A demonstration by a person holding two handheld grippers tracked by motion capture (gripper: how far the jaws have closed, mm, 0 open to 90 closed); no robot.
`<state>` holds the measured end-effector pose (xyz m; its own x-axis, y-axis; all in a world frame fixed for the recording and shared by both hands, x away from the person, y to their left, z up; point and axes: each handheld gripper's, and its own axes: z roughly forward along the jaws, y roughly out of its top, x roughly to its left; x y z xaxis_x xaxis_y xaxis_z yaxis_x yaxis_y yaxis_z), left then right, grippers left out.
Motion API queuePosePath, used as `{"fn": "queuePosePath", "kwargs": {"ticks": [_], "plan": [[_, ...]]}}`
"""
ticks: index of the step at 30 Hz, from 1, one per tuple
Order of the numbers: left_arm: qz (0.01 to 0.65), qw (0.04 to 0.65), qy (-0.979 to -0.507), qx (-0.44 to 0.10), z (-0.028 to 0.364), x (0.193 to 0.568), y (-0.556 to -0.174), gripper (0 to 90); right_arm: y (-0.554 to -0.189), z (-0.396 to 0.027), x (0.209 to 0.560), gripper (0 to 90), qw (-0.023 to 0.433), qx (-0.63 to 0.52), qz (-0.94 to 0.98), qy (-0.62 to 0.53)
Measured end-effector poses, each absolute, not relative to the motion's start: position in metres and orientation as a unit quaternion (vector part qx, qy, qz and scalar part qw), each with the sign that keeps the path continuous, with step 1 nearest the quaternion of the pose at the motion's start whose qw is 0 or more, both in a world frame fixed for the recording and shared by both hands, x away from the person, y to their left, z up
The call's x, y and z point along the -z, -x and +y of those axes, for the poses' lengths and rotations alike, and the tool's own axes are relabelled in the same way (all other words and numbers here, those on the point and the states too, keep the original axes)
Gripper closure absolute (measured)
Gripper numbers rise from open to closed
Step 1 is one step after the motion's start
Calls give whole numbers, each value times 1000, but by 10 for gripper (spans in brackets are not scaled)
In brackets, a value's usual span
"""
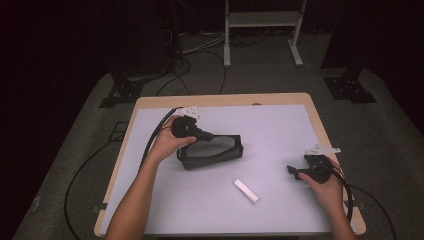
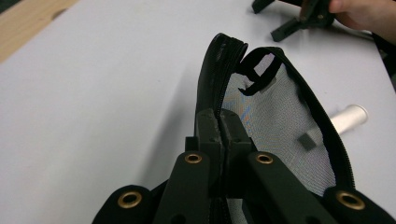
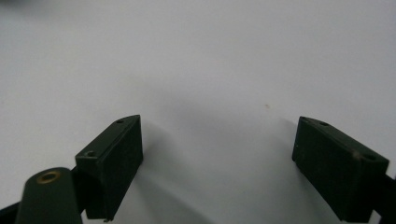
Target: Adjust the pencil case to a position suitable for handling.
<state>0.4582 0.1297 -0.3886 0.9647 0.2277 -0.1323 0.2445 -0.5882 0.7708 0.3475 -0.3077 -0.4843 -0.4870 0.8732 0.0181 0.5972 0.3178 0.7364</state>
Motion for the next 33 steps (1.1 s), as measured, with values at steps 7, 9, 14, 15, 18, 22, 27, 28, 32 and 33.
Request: {"fn": "queuePosePath", "kwargs": {"ticks": [7, 9, 14, 15, 18, 22, 27, 28, 32, 33], "plan": [[120, 432, -893, 25, 123, 393, -457, 890, -348, -308, 484, 153, 197, -351, 787, -467], [113, 433, -894, 37, 119, 395, -456, 890, -347, -308, 484, 153, 197, -351, 787, -468], [106, 431, -895, 46, 114, 398, -455, 890, -348, -308, 484, 153, 197, -351, 788, -467], [104, 431, -895, 48, 113, 399, -455, 890, -348, -308, 484, 153, 197, -350, 788, -467], [96, 430, -896, 56, 108, 401, -454, 890, -348, -308, 484, 153, 197, -350, 788, -467], [91, 428, -897, 64, 103, 404, -453, 890, -347, -308, 484, 152, 196, -350, 788, -466], [83, 425, -899, 71, 97, 406, -452, 890, -347, -308, 484, 153, 196, -351, 788, -467], [83, 425, -898, 72, 96, 407, -452, 890, -347, -308, 484, 153, 196, -351, 788, -467], [80, 422, -900, 76, 93, 409, -452, 890, -347, -308, 484, 153, 196, -351, 788, -467], [79, 422, -900, 77, 92, 409, -453, 890, -347, -308, 484, 152, 196, -351, 788, -467]]}}
